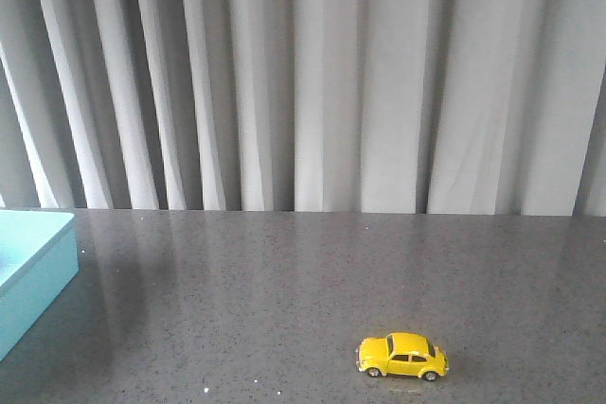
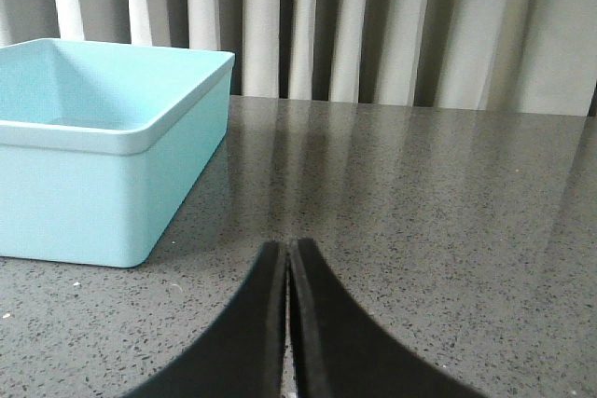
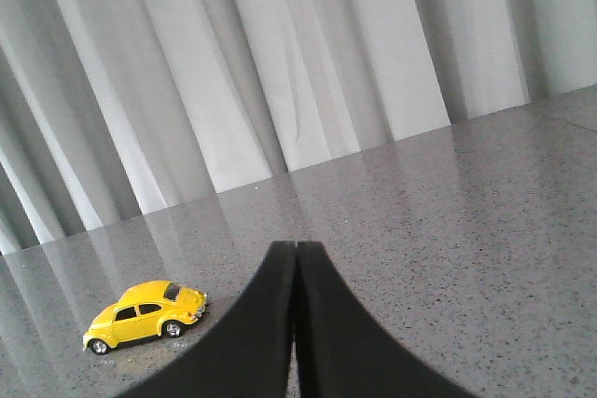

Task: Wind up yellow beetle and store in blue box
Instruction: 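Move the right gripper toward the yellow toy car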

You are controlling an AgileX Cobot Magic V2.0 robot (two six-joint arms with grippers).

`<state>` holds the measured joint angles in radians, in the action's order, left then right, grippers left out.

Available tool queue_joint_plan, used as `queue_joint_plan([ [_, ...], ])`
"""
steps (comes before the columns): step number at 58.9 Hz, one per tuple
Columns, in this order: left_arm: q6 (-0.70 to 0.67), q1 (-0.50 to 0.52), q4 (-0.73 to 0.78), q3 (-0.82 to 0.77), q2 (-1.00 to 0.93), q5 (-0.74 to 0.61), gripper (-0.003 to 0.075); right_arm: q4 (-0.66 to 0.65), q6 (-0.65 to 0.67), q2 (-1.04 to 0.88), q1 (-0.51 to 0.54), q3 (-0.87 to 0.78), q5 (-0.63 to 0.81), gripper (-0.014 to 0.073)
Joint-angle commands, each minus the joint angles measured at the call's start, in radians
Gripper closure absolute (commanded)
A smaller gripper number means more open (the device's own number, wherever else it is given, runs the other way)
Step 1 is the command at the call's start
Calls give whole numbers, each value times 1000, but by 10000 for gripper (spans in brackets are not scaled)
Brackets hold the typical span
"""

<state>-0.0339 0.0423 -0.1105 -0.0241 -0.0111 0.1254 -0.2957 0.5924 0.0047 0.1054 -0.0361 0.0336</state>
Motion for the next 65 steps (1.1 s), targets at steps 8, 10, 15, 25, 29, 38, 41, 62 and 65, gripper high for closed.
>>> queue_joint_plan([
  [8,-7,-4,-8,14,-16,-76,726,-10,-10,11,6,6,77,601],
  [10,-7,-4,-8,14,-16,-76,726,-10,-10,11,6,6,77,601],
  [15,-7,-4,-8,14,-16,-76,726,-10,-10,11,6,6,77,601],
  [25,-7,-4,-8,14,-16,-76,726,-6,-2,11,6,6,77,601],
  [29,-7,-4,-8,14,-16,-76,726,-6,8,11,6,7,78,601],
  [38,-7,-4,-8,14,-16,-76,726,-6,22,11,6,39,61,596],
  [41,-7,-4,-8,14,-16,-76,726,-6,25,11,6,78,20,592],
  [62,-7,-4,-8,14,-16,-76,726,-24,7,121,6,528,-209,529],
  [65,-7,-4,-8,14,-16,-76,726,-13,-4,147,6,567,-226,521],
])
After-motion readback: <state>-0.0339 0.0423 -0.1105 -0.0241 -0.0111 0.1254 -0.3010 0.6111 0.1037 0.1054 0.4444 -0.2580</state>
